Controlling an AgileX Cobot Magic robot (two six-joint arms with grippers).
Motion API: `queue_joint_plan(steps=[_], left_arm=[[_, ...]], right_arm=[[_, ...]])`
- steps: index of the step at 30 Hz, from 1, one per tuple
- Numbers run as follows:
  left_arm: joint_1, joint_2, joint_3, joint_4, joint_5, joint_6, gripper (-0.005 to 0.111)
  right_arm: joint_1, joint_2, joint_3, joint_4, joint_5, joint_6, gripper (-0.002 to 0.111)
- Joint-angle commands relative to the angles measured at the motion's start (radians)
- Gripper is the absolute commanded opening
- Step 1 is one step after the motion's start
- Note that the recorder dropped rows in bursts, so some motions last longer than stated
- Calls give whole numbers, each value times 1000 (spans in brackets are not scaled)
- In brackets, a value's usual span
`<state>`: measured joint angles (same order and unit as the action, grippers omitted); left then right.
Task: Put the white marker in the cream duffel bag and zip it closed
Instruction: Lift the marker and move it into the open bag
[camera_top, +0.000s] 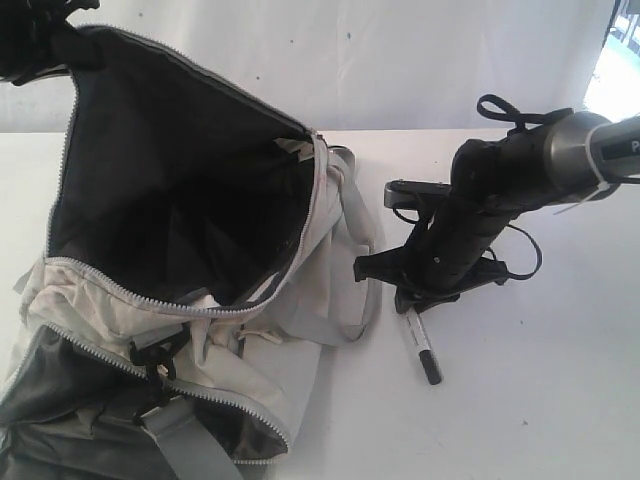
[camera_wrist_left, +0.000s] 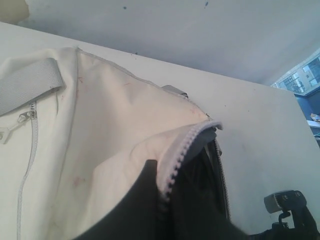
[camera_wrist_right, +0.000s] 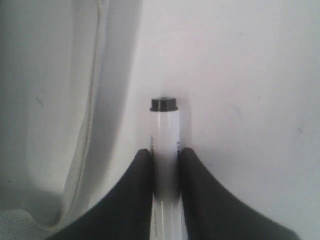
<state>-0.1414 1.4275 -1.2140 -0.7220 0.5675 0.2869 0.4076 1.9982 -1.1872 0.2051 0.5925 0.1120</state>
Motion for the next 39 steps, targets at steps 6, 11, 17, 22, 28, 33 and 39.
queue_joint_plan(steps=[6, 11, 17, 22, 28, 33, 39], left_arm=[[2, -11, -10, -9, -16, -1, 0], [2, -11, -10, -9, -10, 1, 0], [2, -11, -10, -9, -4, 1, 0], [2, -11, -10, -9, 2, 1, 0], [2, -11, -10, -9, 2, 4, 0], [2, -11, -10, -9, 2, 4, 0], [2, -11, -10, -9, 2, 8, 0]], right_arm=[[1, -40, 11, 2, 68, -2, 0], [1, -99, 11, 2, 66, -2, 0], [1, -173, 11, 11, 45, -2, 0], [1, -244, 11, 63, 6, -2, 0], [1, -310, 11, 198, -65, -28, 0], [1, -317, 11, 464, -92, -206, 0], [3, -317, 11, 826, -103, -500, 0]])
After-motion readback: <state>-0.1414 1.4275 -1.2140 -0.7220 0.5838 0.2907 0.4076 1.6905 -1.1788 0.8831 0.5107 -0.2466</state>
